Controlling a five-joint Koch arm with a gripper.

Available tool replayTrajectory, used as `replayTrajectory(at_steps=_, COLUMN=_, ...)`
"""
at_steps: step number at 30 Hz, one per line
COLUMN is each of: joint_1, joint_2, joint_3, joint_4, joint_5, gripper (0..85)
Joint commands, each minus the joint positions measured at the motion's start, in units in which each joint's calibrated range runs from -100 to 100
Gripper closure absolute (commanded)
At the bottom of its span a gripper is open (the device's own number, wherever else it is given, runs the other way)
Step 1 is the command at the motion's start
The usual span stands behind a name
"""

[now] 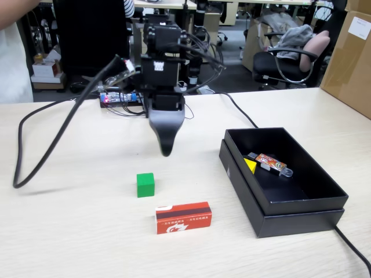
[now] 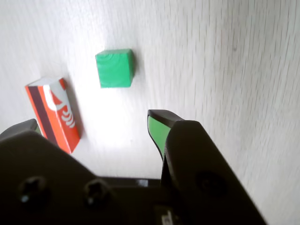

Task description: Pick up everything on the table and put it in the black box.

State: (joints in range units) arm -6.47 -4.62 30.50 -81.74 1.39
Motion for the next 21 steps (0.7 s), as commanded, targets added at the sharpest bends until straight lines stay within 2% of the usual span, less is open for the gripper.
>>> replayTrajectory(at_steps=1, joint_1=-1.37, joint_2=0.55, joint_3=0.05, joint_4=1.87, joint_5=-0.93, gripper=40.0)
replayTrajectory(at_steps=3, joint_1=-3.08, joint_2=4.45, joint_3=-3.03, joint_4=4.81, joint_5=-2.10, gripper=40.0)
replayTrajectory(at_steps=10, joint_1=-3.91, joint_2=12.48, joint_3=-1.40, joint_4=5.76, joint_5=-2.30, gripper=40.0)
replayTrajectory(at_steps=21, joint_1=-2.74, joint_2=17.53, joint_3=0.87, joint_4=8.09, joint_5=-2.15, gripper=40.4)
